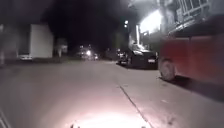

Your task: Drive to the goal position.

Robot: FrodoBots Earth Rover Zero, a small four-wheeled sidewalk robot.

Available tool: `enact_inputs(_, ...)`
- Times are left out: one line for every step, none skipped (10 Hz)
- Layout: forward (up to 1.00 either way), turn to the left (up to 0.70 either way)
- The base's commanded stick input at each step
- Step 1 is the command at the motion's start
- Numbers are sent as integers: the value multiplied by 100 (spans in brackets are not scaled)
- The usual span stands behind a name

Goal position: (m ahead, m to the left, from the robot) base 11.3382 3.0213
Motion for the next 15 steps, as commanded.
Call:
enact_inputs(85,0)
enact_inputs(85,0)
enact_inputs(85,0)
enact_inputs(85,0)
enact_inputs(85,0)
enact_inputs(85,0)
enact_inputs(85,0)
enact_inputs(85,0)
enact_inputs(85,0)
enact_inputs(85,0)
enact_inputs(85,0)
enact_inputs(85,0)
enact_inputs(85,0)
enact_inputs(85,0)
enact_inputs(85,0)
